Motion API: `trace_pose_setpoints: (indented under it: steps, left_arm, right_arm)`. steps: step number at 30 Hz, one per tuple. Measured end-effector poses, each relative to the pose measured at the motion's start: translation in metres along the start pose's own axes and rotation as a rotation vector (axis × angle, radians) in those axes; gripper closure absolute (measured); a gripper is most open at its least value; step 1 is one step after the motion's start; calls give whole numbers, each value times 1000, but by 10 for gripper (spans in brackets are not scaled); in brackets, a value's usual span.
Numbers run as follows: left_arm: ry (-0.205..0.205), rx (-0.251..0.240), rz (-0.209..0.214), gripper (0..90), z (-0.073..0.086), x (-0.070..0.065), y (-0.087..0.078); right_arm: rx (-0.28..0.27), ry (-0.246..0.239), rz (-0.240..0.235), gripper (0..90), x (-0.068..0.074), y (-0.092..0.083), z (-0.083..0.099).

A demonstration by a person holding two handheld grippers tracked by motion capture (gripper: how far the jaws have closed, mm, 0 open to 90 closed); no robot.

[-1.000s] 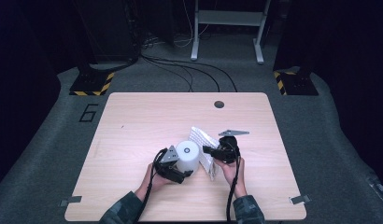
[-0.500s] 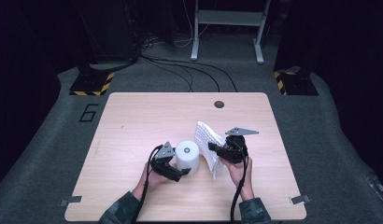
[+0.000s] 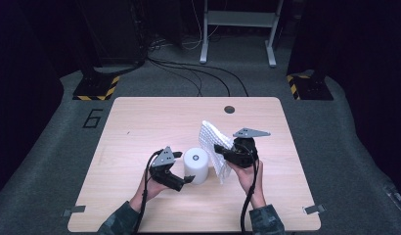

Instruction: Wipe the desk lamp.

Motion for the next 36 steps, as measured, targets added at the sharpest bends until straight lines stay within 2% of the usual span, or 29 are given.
trace_pose_setpoints:
  steps: [7,15,20,21,23,27,29,33,36]
  left_arm:
    - [48,-29,-4,0,-24,-6,-3]
    - [103,-66,-4,0,-49,-14,7]
    - [115,-96,7,0,-64,-15,14]
    - [116,-106,-5,0,-66,-16,15]
    - [122,-105,8,0,-70,-15,16]
    - [124,-127,-5,0,-73,-15,19]
    - [120,-120,-13,0,-72,-15,20]
    - [112,-130,-8,2,-70,-13,20]
    - [125,-140,-9,34,-69,-13,18]
  right_arm:
    - [-2,-23,-28,852,12,3,-7]
    - [-11,-38,-62,852,24,5,-14]
    - [-31,-51,-90,852,33,3,-25]
    - [-32,-52,-94,853,36,3,-27]
    - [-37,-57,-109,852,39,3,-31]
    - [-35,-56,-127,853,44,5,-34]
    - [-36,-50,-145,853,45,7,-33]
    - [-29,-37,-178,853,46,11,-31]
    - [-23,-36,-204,853,49,15,-31]
Point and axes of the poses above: each handheld gripper's, and its own axes: y roughly forward along the jaws, z roughly out of its underside, x roughly to its left, the point moved 1 cm from there along y, roughly forward along the jaws, and after that the axes turned 9 degrees about -x, right-handed, at the moved point
